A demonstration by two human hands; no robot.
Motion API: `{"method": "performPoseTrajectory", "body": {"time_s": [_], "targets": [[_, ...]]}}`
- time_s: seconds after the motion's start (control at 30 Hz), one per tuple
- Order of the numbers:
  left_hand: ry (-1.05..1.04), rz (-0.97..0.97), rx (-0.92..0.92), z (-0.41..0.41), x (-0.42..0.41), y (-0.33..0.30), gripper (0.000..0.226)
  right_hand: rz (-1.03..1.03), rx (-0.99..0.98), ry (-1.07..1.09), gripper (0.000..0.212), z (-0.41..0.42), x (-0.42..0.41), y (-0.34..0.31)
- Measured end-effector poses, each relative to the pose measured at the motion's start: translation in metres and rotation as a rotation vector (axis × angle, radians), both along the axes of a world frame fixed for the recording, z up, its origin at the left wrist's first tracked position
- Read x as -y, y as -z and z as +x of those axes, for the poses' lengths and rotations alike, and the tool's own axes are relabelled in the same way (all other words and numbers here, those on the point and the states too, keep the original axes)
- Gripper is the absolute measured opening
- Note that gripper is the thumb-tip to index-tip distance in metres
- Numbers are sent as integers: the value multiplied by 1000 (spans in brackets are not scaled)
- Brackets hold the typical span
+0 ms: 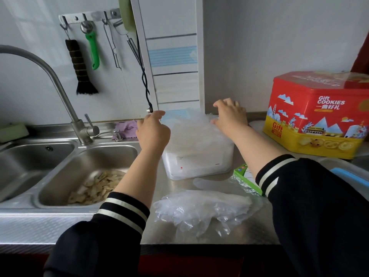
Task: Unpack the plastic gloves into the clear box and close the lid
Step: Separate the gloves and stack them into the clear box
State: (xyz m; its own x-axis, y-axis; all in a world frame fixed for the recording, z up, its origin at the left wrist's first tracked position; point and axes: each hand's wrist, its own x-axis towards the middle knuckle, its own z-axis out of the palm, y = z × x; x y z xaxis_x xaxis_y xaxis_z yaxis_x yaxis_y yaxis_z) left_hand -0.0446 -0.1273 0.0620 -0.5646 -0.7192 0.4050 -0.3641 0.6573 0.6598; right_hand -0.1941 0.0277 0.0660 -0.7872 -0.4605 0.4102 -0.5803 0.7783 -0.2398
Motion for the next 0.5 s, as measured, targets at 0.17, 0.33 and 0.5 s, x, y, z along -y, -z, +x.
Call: {"method": "performPoseTrajectory", "body": {"time_s": [0.17,0.33,0.5], "targets": [[60,-98,-451,17,-33,12,58,-453,-108,-126,22,25,-25,5],[360,-106,-508,39,-80,50,35,-705,99,-400,10,93,-51,32],[373,98,-228,42,-92,97,32,-60,239,-254,14,113,-59,77]]}}
